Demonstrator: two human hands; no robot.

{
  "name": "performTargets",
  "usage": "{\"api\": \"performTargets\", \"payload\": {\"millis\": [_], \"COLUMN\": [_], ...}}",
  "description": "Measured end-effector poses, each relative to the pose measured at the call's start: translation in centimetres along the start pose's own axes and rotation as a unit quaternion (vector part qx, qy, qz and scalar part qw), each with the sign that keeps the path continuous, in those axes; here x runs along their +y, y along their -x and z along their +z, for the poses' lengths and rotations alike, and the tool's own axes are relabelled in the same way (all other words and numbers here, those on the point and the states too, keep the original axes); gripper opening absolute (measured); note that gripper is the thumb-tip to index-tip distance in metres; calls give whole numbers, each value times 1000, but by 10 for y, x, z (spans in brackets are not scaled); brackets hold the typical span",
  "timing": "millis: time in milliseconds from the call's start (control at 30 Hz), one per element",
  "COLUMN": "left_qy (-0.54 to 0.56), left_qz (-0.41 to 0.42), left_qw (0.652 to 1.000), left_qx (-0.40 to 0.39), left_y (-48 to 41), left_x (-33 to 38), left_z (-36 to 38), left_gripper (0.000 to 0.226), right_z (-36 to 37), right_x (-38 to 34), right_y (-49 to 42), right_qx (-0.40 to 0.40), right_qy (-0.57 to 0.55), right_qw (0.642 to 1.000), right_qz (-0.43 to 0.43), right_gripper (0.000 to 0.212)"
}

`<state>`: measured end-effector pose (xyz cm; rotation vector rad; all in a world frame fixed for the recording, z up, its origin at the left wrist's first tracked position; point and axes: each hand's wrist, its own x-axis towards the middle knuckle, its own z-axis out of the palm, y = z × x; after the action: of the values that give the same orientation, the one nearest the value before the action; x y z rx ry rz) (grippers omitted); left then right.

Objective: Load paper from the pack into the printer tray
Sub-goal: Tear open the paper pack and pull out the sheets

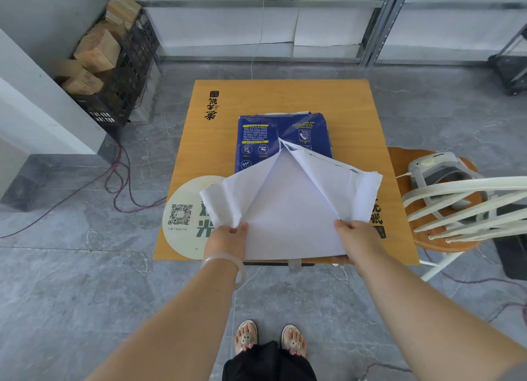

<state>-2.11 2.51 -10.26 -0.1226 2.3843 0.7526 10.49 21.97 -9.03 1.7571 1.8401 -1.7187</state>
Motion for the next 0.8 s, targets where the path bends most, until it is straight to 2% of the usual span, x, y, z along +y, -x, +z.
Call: {"api": "performTargets", "payload": {"millis": [67, 167, 300, 433, 567, 633, 733, 800], "left_qy": [0, 14, 27, 63, 134, 169, 164, 151], "left_qz": [16, 25, 28, 38, 49, 45, 30, 16], "left_qw": [1000, 999, 998, 995, 985, 981, 984, 987], "left_qx": [16, 34, 48, 73, 92, 83, 60, 50], "left_y": [1, 5, 6, 33, 51, 51, 53, 54], "left_x": [-4, -5, -6, -15, -27, -31, -34, -34], "left_z": [4, 7, 8, 12, 11, 16, 20, 20], "left_gripper": [37, 49, 48, 48, 26, 24, 17, 16], "right_z": [0, -1, -1, -8, -7, -8, -9, -10], "right_x": [4, 11, 6, 14, 29, 34, 41, 46], "right_y": [3, 5, 3, 21, 36, 34, 33, 33], "right_qx": [-3, -6, 25, 24, 35, 39, 50, 50], "right_qy": [-4, -5, 84, 86, 80, 67, 103, 119], "right_qw": [1000, 1000, 996, 994, 992, 993, 988, 987], "right_qz": [-5, -13, -22, -59, -87, -84, -103, -99], "right_gripper": [17, 16, 35, 33, 28, 23, 32, 30]}}
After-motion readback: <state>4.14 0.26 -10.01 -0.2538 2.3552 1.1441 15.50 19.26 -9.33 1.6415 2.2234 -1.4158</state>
